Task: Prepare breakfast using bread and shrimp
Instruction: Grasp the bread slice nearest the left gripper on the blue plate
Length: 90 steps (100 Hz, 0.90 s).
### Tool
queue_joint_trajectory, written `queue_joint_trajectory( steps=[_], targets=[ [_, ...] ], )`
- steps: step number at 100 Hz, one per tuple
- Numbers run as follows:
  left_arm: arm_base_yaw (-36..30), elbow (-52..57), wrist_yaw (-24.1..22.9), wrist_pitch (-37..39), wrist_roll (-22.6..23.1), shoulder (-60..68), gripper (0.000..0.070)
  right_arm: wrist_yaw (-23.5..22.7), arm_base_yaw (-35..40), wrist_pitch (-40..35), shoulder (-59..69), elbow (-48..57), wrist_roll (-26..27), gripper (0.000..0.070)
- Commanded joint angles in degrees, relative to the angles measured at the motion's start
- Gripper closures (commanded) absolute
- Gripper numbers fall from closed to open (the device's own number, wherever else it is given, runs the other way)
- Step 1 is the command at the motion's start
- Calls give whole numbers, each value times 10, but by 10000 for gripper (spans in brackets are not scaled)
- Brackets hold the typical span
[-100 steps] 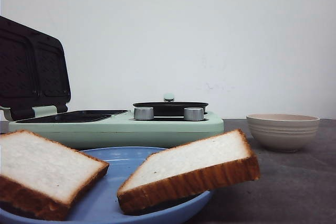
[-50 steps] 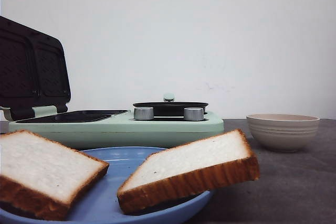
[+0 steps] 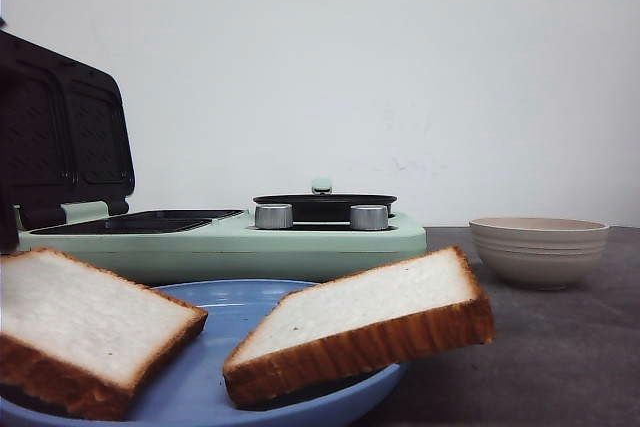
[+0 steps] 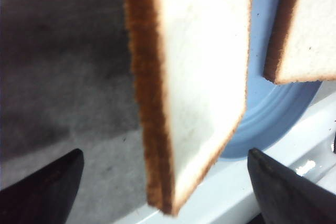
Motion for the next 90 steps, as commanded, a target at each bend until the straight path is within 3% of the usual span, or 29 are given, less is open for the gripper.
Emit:
queue_joint_trajectory(
  steps=[1,30,54,72,90],
  targets=[
    [-10,9,4,13,-9,16,143,-2,0,3,2,7,-5,244],
    [-49,9,5,67,-42,33,168,-2,0,4,2,7,-5,244],
    [-68,9,15,78,-57,37,415,-1,0,4,2,7,-5,244],
    [-69,9,15,78,-58,37,700,-2,0,3,2,7,-5,244],
    [-69,10,15,86,-58,36,697,-1,0,4,2,7,-5,244]
  ],
)
